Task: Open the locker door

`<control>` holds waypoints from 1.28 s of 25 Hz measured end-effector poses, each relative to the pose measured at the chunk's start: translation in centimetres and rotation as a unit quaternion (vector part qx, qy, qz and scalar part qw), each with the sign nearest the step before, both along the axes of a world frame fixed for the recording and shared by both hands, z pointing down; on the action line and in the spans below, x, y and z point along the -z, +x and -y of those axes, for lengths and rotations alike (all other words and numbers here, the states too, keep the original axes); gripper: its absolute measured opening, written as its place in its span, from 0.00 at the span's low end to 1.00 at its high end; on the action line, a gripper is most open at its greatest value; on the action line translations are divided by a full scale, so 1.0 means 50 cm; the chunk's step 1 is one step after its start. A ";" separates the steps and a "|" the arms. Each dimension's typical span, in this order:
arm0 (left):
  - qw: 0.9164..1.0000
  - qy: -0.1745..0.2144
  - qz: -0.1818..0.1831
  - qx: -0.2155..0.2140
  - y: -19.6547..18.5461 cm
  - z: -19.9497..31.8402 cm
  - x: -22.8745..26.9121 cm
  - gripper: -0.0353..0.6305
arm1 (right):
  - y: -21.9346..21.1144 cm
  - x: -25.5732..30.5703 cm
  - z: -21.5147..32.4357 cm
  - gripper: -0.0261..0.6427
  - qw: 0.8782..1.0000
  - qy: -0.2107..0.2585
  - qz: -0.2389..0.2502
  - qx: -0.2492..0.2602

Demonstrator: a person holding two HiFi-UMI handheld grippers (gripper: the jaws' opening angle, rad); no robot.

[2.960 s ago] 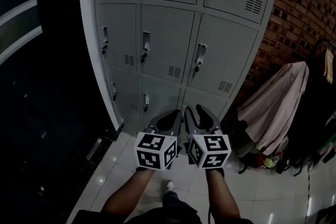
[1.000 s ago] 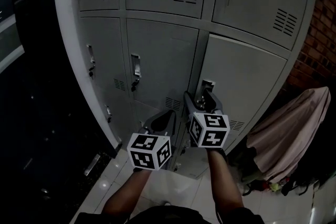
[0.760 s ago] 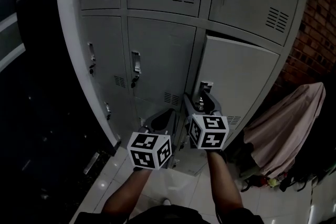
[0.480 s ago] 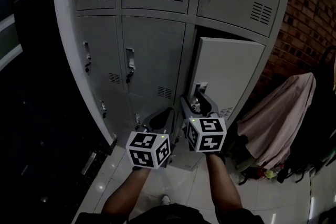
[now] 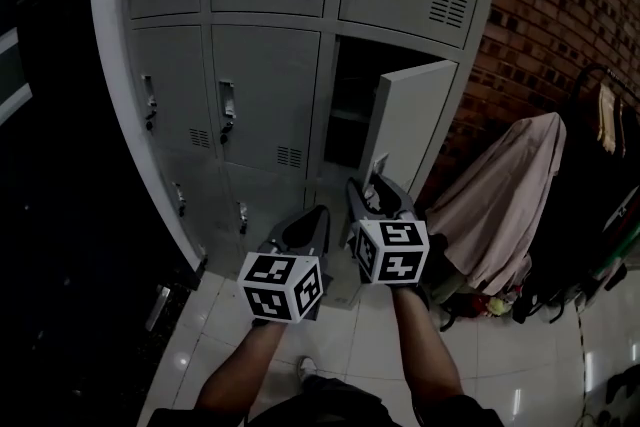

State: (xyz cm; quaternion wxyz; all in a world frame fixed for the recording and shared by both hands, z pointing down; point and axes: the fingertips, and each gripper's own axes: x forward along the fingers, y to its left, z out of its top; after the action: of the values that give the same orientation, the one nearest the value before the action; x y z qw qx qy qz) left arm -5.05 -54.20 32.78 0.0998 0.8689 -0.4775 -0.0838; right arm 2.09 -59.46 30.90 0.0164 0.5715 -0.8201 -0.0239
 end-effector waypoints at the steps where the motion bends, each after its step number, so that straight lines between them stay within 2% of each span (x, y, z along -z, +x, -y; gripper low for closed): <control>1: 1.000 0.000 -0.002 -0.004 0.005 -0.012 0.000 0.06 | 0.011 0.000 -0.009 0.29 1.000 -0.001 -0.003 -0.006; 5: 1.000 -0.004 -0.008 -0.012 0.021 -0.053 -0.008 0.06 | 0.052 -0.003 -0.038 0.25 0.999 -0.004 -0.009 -0.031; 12: 1.000 -0.002 -0.004 -0.028 0.061 -0.089 -0.002 0.06 | 0.095 -0.007 -0.072 0.25 0.998 -0.010 -0.020 -0.053; 24: 0.999 -0.002 0.000 -0.041 0.153 -0.135 0.000 0.06 | 0.148 -0.015 -0.104 0.25 0.998 -0.018 -0.035 -0.046; 32: 1.000 -0.004 0.009 -0.027 0.163 -0.163 0.002 0.06 | 0.158 -0.011 -0.128 0.27 0.998 -0.013 -0.056 -0.041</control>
State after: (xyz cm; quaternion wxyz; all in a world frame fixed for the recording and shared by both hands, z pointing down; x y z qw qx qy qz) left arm 3.08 -46.05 32.68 0.1006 0.8821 -0.4547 -0.0712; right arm 10.00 -53.08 31.47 0.0700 0.6020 -0.7942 -0.0446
